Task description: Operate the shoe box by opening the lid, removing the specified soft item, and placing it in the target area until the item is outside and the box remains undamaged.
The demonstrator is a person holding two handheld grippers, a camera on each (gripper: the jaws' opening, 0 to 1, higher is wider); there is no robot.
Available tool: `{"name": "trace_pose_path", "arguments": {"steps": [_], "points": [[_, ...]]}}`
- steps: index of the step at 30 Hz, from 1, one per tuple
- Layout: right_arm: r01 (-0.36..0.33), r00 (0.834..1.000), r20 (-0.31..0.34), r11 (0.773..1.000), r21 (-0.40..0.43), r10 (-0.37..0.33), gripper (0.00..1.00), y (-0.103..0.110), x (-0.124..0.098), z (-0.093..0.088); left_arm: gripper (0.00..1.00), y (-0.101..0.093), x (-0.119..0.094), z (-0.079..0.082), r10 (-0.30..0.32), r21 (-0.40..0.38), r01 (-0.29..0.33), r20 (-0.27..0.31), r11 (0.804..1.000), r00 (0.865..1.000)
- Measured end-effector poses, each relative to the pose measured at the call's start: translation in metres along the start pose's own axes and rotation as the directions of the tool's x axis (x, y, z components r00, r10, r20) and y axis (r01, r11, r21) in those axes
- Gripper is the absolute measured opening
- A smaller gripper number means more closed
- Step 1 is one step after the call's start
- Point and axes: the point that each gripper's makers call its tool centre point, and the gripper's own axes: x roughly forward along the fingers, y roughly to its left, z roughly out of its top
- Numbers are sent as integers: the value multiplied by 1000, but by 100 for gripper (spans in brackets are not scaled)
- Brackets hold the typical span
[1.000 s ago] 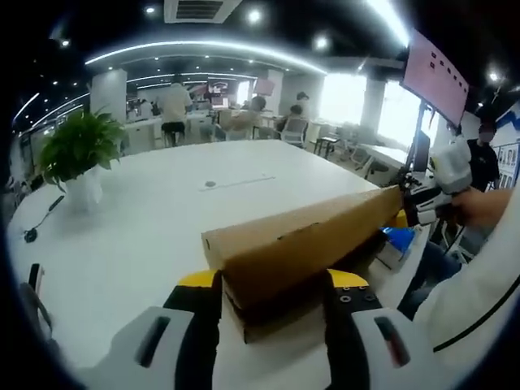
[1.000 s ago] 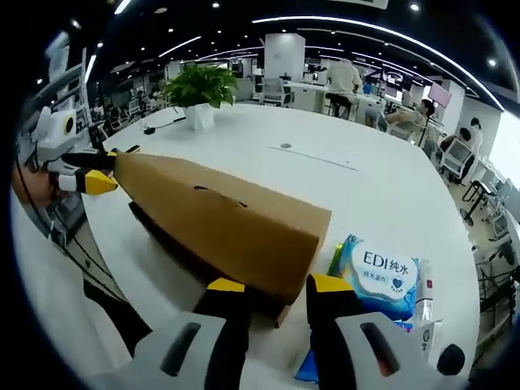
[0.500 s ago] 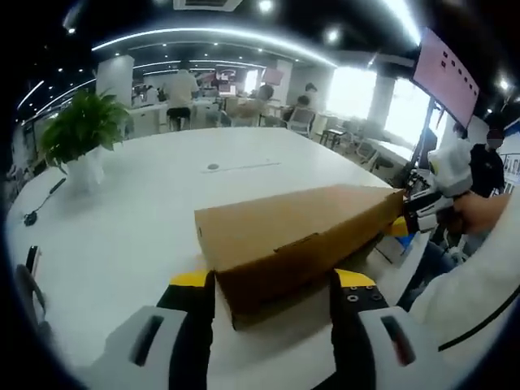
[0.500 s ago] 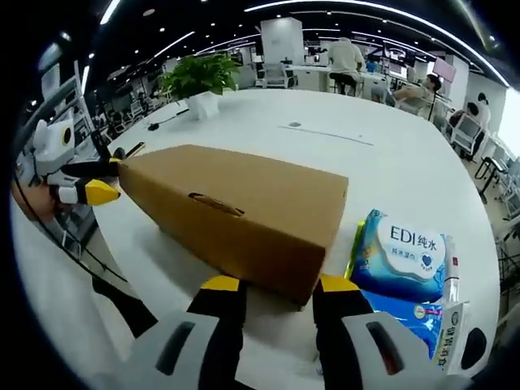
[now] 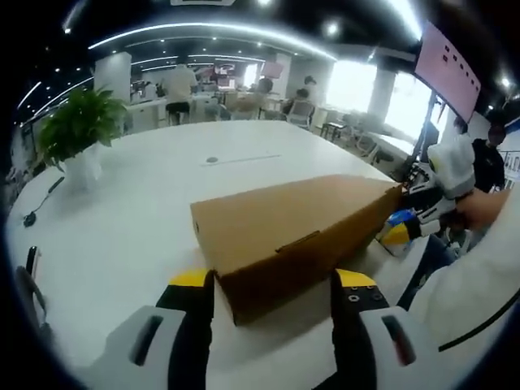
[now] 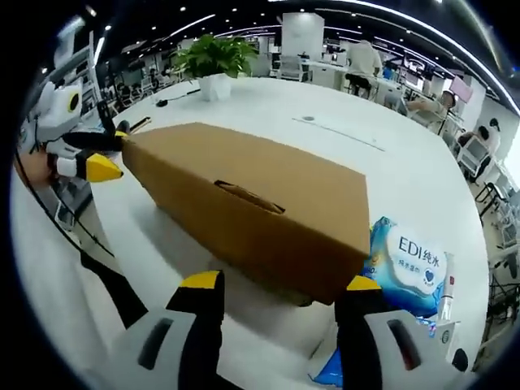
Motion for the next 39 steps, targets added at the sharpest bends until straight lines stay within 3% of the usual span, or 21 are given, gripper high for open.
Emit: {"name": "trace_pose_path", "arguments": {"steps": [6, 16, 21, 25, 32, 39], "points": [[2, 1000, -31, 998, -59, -4, 58, 4, 4, -8, 60, 2, 3, -4, -8, 20, 8, -38, 1000, 999], [-25, 997, -68, 998, -61, 20, 58, 7, 8, -15, 61, 4, 9, -18, -15, 29, 17, -73, 999, 997], [-34, 997, -68, 999, -27, 32, 59, 9, 11, -16, 62, 3, 11, -21, -19, 43, 23, -91, 999, 996], [-74, 997, -20, 994, 87, 76, 57, 13, 10, -12, 62, 6, 12, -21, -15, 28, 18, -93, 999, 996], [-98, 995, -18, 989, 110, 101, 59, 15, 11, -14, 60, 10, 14, -27, -37, -9, 36, -113, 999, 993], [-106, 994, 6, 984, 143, 106, 72, 7, 10, -6, 62, 10, 13, -33, -42, -27, 39, -120, 999, 992]]}}
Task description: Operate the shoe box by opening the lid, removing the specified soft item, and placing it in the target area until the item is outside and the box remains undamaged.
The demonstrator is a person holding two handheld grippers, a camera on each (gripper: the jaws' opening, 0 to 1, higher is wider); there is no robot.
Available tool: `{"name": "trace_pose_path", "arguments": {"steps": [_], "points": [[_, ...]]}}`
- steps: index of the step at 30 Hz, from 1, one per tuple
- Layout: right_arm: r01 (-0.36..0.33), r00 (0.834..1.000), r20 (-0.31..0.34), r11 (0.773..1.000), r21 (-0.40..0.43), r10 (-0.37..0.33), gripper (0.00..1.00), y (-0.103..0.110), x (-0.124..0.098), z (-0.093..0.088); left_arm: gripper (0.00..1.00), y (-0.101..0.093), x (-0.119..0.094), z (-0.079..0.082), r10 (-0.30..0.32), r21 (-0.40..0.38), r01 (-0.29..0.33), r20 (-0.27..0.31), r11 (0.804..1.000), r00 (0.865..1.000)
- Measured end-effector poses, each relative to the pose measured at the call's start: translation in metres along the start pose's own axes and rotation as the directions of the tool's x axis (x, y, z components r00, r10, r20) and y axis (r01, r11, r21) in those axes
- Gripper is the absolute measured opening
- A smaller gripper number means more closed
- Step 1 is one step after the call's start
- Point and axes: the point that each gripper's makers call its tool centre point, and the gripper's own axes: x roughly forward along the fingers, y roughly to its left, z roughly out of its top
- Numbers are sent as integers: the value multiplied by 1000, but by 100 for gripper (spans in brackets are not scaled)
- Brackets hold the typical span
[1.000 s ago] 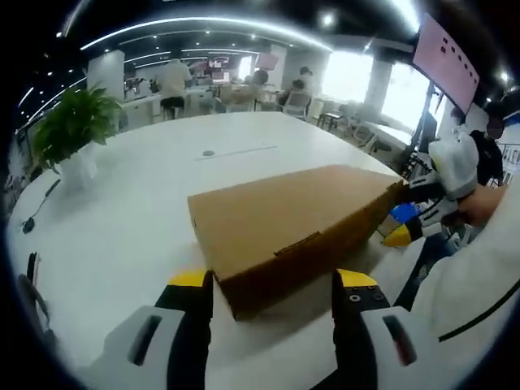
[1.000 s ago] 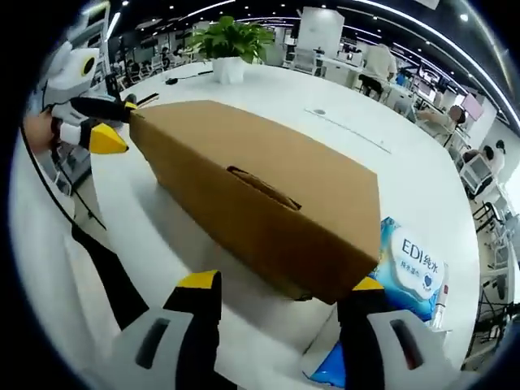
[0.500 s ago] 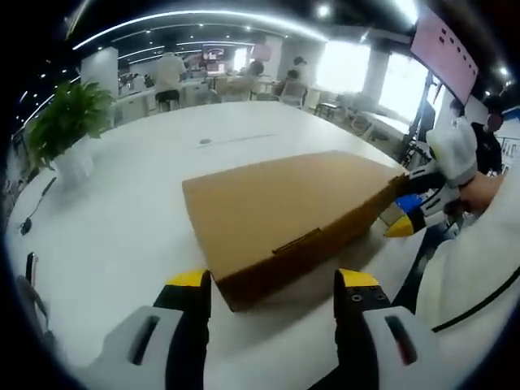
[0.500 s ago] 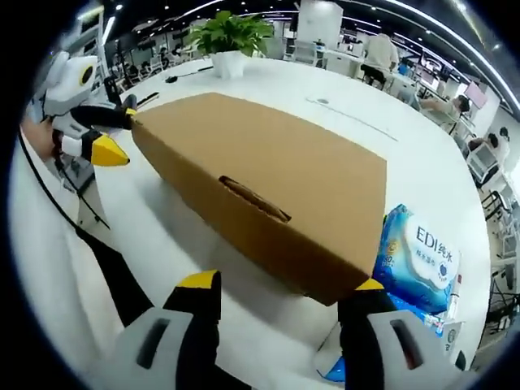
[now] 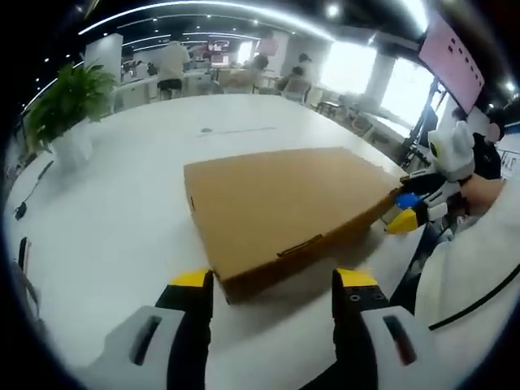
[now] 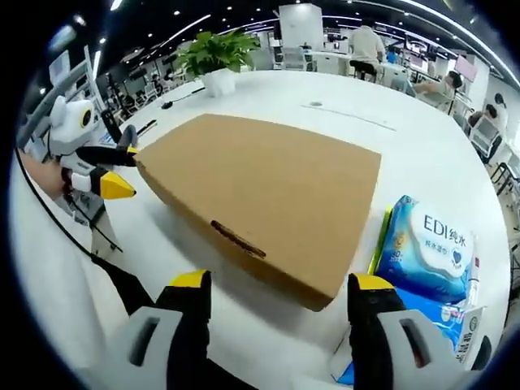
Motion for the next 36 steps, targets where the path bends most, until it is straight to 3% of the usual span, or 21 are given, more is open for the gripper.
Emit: {"name": "trace_pose_path", "arguments": {"steps": [4, 6, 9, 11, 15, 20, 21, 23, 24, 26, 28, 31, 32, 34, 35, 36], "points": [[-48, 998, 40, 997, 65, 45, 86, 5, -2, 3, 68, 2, -4, 1, 6, -25, -6, 13, 1000, 1000], [-63, 997, 49, 996, 68, 60, 87, 8, -4, 3, 71, 3, -7, 3, 15, -35, -15, 22, 999, 1000], [-104, 994, 15, 993, -53, 105, 87, 18, -5, -3, 76, 6, -8, 4, 15, -63, -13, 34, 998, 999], [-51, 998, 35, 991, -123, 56, 87, 14, -5, -3, 82, 6, -9, 4, 22, -59, -20, 42, 998, 999], [-75, 995, 62, 993, -91, 80, 85, 19, -11, 1, 85, 4, -12, 3, 11, -87, -6, 51, 996, 999], [-100, 993, 49, 986, -135, 107, 100, 27, -16, -1, 88, -1, -15, 2, -14, -215, 29, 70, 976, 997], [-122, 992, 14, 978, -171, 126, 100, 30, -17, -7, 89, -3, -15, 4, -26, -255, 46, 82, 966, 996], [-131, 986, -140, 948, -291, 94, 100, 28, -20, -31, 95, -9, -17, 9, -51, -371, 94, 125, 924, 991], [-153, 985, -121, 945, -290, 122, 100, 33, -19, -31, 100, -13, -18, 12, -66, -415, 128, 161, 901, 985], [-200, 978, -94, 962, -187, 185, 100, 43, -19, -31, 99, -18, -19, 4, -86, -426, 135, 132, 894, 987], [-261, 965, -44, 963, -60, 259, 98, 55, -21, -25, 99, -22, -18, 0, -92, -421, 137, 126, 897, 988], [-228, 974, -14, 972, -53, 228, 95, 49, -22, -21, 99, -27, -17, -6, -115, -443, 156, 118, 883, 986], [-230, 973, -15, 971, -57, 230, 94, 50, -24, -22, 99, -32, -18, -6, -136, -491, 181, 126, 852, 983], [-233, 972, -44, 965, -122, 230, 94, 51, -25, -28, 99, -30, -19, -6, -121, -549, 181, 144, 816, 982], [-227, 974, -36, 965, -131, 224, 94, 53, -26, -29, 99, -28, -20, -8, -97, -607, 173, 157, 776, 983], [-233, 972, -30, 967, -105, 231, 93, 53, -27, -28, 99, -25, -21, -13, -70, -676, 158, 157, 719, 985]]}}
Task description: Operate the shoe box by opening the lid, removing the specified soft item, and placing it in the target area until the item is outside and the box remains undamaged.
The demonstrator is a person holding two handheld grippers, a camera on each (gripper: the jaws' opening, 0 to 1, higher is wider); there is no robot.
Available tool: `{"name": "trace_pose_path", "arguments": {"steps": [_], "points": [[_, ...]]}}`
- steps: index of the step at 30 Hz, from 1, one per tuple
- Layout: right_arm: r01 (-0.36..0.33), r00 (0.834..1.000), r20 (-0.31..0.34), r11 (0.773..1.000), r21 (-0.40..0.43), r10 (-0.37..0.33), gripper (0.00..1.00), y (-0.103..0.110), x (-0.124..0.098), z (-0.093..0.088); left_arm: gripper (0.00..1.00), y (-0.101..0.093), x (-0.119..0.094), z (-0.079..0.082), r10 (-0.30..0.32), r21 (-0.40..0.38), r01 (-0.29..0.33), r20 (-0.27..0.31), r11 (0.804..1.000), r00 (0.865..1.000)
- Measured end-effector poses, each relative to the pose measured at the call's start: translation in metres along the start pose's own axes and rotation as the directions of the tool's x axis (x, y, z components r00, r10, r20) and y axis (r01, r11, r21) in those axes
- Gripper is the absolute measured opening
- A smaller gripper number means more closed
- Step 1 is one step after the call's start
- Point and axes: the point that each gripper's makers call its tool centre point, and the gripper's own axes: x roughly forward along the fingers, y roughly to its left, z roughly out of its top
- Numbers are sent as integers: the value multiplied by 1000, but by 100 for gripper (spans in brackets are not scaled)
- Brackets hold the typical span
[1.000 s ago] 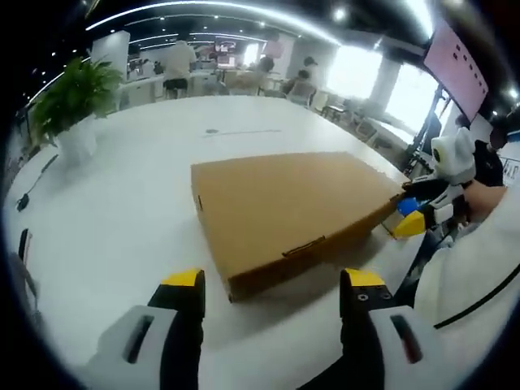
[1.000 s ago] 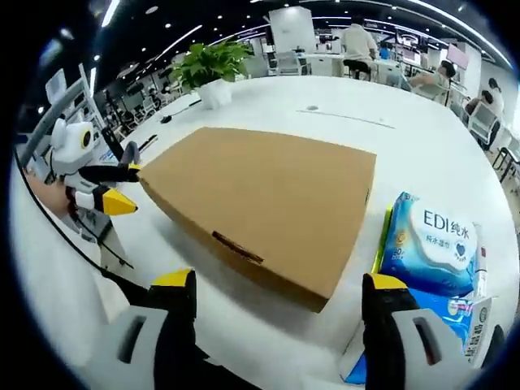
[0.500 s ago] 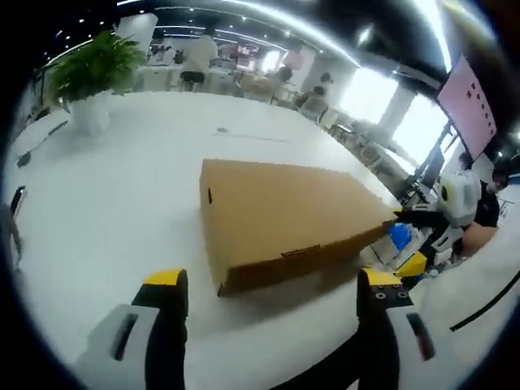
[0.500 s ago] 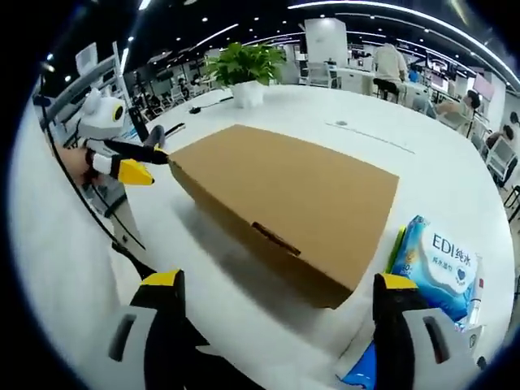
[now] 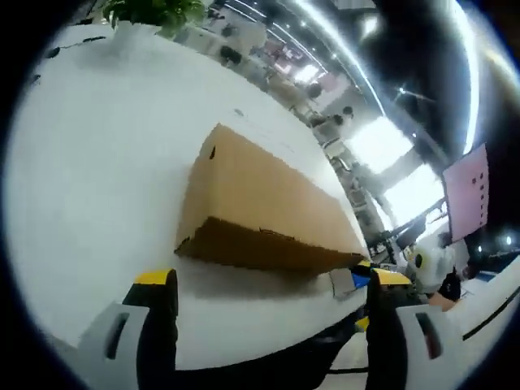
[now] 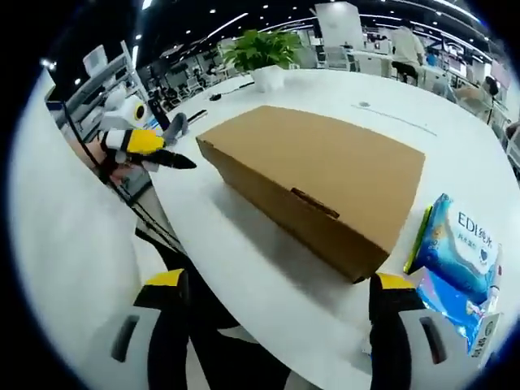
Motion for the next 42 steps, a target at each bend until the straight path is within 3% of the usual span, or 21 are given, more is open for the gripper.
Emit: {"name": "trace_pose_path", "arguments": {"steps": [2, 5, 7, 11, 13, 15, 16, 18, 19, 20, 21, 22, 23, 26, 28, 30, 31, 34, 36, 40, 42], "points": [[16, 1000, 25, 995, 96, -19, 89, -4, -2, 2, 99, 4, -2, -2, -7, -82, 10, 36, 997, 999], [-1, 997, 80, 988, 152, -11, 77, -4, -8, 8, 97, 10, -3, -8, 0, -174, 3, 21, 985, 1000], [1, 997, 78, 988, 156, -13, 65, -5, -9, 5, 92, 12, -2, -9, 0, -185, 2, 13, 983, 1000], [-51, 994, 102, 963, 264, 24, 61, 1, -9, 3, 85, 6, 0, -6, -24, -176, 24, 3, 984, 1000], [-140, 979, 191, 903, 407, 67, 60, 7, -12, 14, 81, 4, 0, -3, -35, -179, 35, 4, 983, 999], [-194, 966, 247, 847, 495, 77, 59, 8, -14, 22, 75, 2, 2, 0, -51, -213, 51, 9, 976, 999], [-266, 947, 303, 794, 547, 108, 58, 12, -17, 29, 70, -4, 3, -1, -87, -268, 86, 5, 960, 996], [-341, 927, 349, 694, 634, 137, 60, 16, -18, 35, 60, -14, 4, -2, -151, -343, 139, -10, 929, 988], [-394, 912, 379, 580, 713, 154, 61, 19, -20, 38, 61, -14, 5, -2, -153, -341, 142, -6, 929, 988], [-469, 875, 451, 540, 699, 175, 60, 22, -24, 46, 63, -13, 6, -1, -144, -347, 137, 6, 928, 990], [-501, 856, 490, 508, 701, 168, 60, 20, -26, 50, 63, -16, 6, 0, -155, -371, 148, 10, 917, 988], [-510, 850, 502, 485, 710, 160, 61, 19, -27, 51, 63, -22, 6, 0, -189, -416, 178, 16, 892, 982], [-528, 839, 519, 480, 701, 164, 63, 20, -29, 52, 63, -24, 6, 1, -194, -436, 184, 23, 881, 981], [-512, 845, 515, 490, 706, 142, 63, 18, -29, 46, 65, -22, 6, 1, -182, -433, 177, 31, 884, 983], [-519, 842, 520, 478, 709, 143, 63, 19, -29, 46, 67, -21, 6, 3, -173, -449, 175, 46, 876, 984], [-550, 819, 562, 437, 712, 114, 64, 15, -32, 52, 68, -18, 5, 5, -168, -470, 177, 62, 865, 984], [-577, 802, 588, 387, 720, 104, 64, 12, -34, 55, 69, -17, 5, 5, -163, -480, 175, 66, 860, 984], [-608, 778, 622, 345, 715, 82, 81, 8, -35, 59, 81, -8, 5, 8, -120, -480, 148, 90, 865, 989], [-630, 766, 635, 314, 710, 100, 81, 12, -35, 60, 81, -6, 5, 9, -118, -481, 147, 90, 865, 989], [-599, 790, 608, 311, 738, 80, 59, 11, -30, 49, 75, -3, 5, 7, -124, -477, 148, 81, 867, 989], [-593, 791, 608, 328, 736, 68, 59, 11, -27, 49, 73, -1, 5, 6, -118, -479, 142, 81, 866, 990]]}}
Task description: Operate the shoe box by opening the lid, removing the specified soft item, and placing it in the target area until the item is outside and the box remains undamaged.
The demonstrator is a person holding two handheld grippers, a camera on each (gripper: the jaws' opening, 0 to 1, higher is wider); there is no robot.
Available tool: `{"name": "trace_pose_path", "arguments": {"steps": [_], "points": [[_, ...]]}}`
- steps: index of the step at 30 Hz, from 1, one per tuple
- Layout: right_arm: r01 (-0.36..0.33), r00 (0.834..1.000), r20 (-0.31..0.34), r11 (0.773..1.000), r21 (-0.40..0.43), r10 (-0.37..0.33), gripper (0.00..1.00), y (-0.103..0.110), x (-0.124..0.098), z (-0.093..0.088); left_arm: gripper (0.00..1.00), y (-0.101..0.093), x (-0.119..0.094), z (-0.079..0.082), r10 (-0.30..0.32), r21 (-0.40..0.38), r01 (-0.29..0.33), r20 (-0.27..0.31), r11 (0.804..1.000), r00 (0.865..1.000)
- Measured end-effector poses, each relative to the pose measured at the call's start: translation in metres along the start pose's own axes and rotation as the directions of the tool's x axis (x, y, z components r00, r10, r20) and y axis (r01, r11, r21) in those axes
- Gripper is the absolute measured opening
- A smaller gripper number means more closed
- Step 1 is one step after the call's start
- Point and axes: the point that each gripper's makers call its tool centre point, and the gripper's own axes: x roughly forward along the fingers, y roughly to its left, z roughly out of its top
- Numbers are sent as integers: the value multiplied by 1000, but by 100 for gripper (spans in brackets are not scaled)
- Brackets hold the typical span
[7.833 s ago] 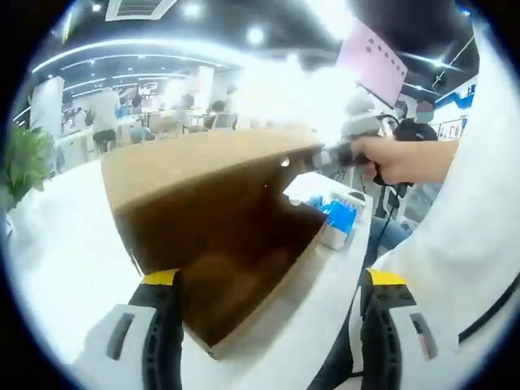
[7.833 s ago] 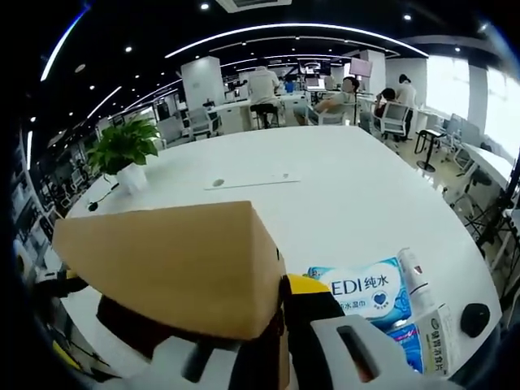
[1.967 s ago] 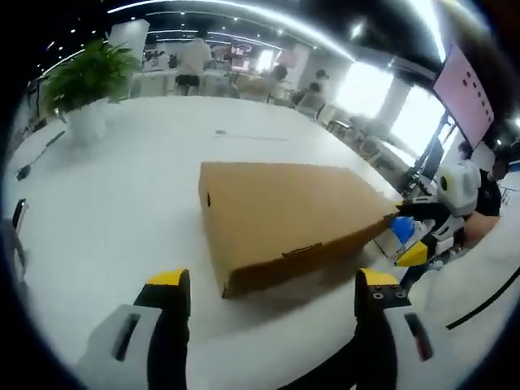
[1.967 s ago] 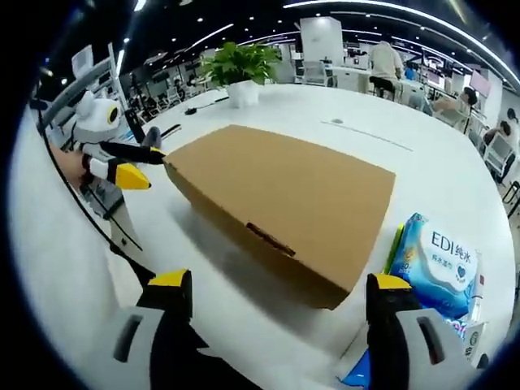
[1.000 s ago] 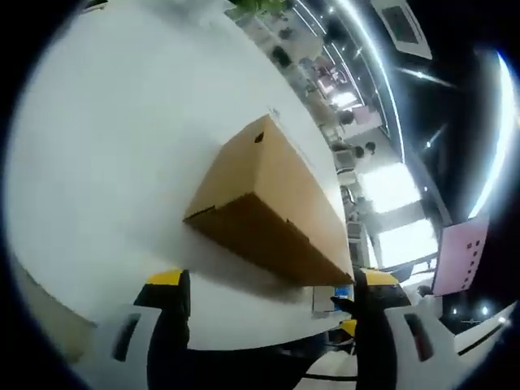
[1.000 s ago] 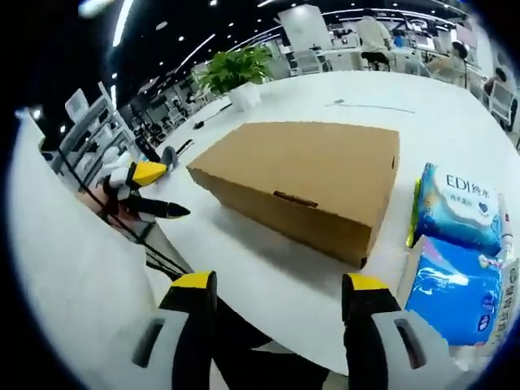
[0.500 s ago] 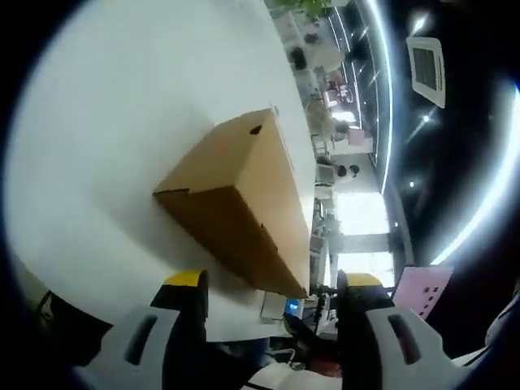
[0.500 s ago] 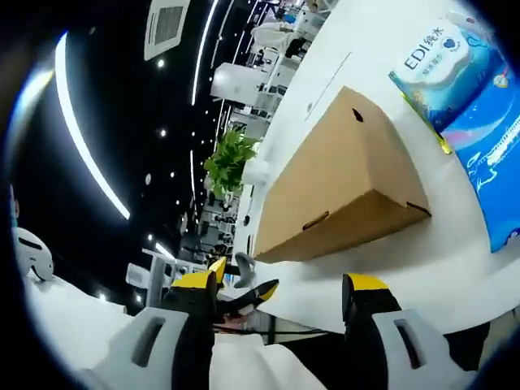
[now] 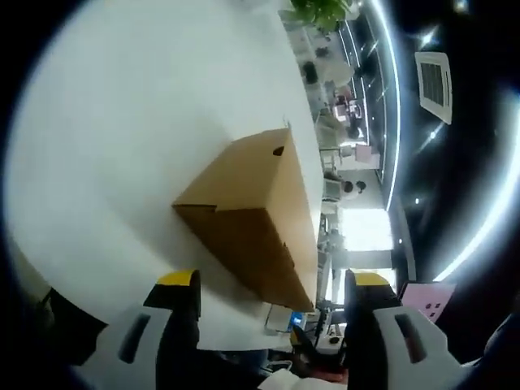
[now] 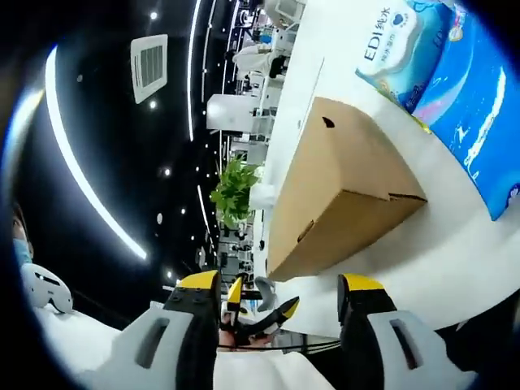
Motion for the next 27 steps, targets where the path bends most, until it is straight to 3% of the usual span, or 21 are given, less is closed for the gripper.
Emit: {"name": "trace_pose_path", "arguments": {"steps": [3, 6, 8, 10, 11, 12, 13, 14, 16, 18, 21, 24, 27], "points": [[16, 1000, -10, 1000, -2, -16, 52, -2, 2, -2, 70, 2, 2, -1, 7, 6, -7, -2, 1000, 1000], [72, 997, 31, 997, -39, -71, 32, -12, 0, 6, 63, 0, 4, -7, 10, 49, -9, -24, 999, 1000], [78, 996, 51, 996, -44, -76, 37, -13, -1, 9, 62, -3, 6, -9, 3, 62, -1, -30, 998, 1000], [103, 992, 84, 992, -73, -96, 53, -18, -1, 15, 58, -2, 7, -8, 5, 94, -2, -31, 996, 1000], [125, 988, 96, 990, -68, -118, 55, -22, -1, 17, 52, -3, 7, -5, -5, 128, 8, -22, 992, 1000], [112, 990, 92, 992, -52, -107, 53, -22, -1, 17, 50, -5, 8, -1, -19, 220, 20, -5, 975, 1000], [98, 991, 99, 995, -22, -95, 53, -20, -1, 17, 52, 0, 7, 1, 10, 246, -8, -4, 969, 1000], [92, 989, 111, 996, 9, -93, 52, -20, -1, 19, 55, 1, 7, 1, 21, 200, -20, 1, 980, 1000], [81, 989, 122, 995, 65, -88, 48, -22, -3, 20, 54, 1, 6, 10, -22, 53, 20, 50, 998, 999], [76, 986, 144, 995, 70, -86, 49, -26, -4, 24, 52, 9, 6, 14, 11, 67, -15, 66, 998, 998], [82, 981, 168, 994, 76, -93, 54, -27, -4, 29, 53, 9, 7, 18, -6, 23, 4, 88, 1000, 996], [42, 980, 188, 989, 145, -69, 44, -24, -3, 33, 50, 9, 6, 22, -5, 21, 2, 121, 1000, 993], [38, 972, 221, 985, 168, -76, 43, -25, 1, 38, 51, 8, 9, 23, -19, -7, 20, 120, 1000, 993]]}}
